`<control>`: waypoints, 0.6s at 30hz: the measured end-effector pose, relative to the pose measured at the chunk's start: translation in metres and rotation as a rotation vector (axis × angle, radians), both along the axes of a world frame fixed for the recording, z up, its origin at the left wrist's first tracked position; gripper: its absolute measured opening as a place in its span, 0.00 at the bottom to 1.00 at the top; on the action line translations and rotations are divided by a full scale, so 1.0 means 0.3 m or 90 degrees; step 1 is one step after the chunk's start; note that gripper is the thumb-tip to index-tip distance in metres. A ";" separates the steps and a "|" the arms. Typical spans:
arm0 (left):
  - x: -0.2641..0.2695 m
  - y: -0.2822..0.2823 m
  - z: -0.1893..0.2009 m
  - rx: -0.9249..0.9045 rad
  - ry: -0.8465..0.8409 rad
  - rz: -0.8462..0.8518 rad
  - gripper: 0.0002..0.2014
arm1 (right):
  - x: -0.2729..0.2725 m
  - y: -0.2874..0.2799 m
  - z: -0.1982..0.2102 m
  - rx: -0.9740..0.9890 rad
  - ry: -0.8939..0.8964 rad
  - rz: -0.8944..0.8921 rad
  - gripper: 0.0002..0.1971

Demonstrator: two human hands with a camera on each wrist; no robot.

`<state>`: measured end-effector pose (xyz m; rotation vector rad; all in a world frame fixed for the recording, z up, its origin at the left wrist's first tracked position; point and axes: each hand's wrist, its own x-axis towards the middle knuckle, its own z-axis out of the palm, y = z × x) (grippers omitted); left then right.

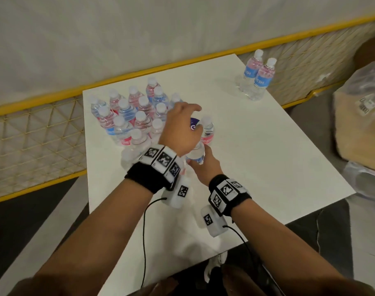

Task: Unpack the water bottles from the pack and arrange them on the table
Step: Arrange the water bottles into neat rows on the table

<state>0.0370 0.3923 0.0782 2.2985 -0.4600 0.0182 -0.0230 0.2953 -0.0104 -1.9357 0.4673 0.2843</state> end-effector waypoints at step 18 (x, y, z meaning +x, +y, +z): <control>0.181 -0.226 0.001 0.486 0.098 -0.187 0.10 | -0.053 -0.192 -0.074 -0.009 -0.018 -0.017 0.47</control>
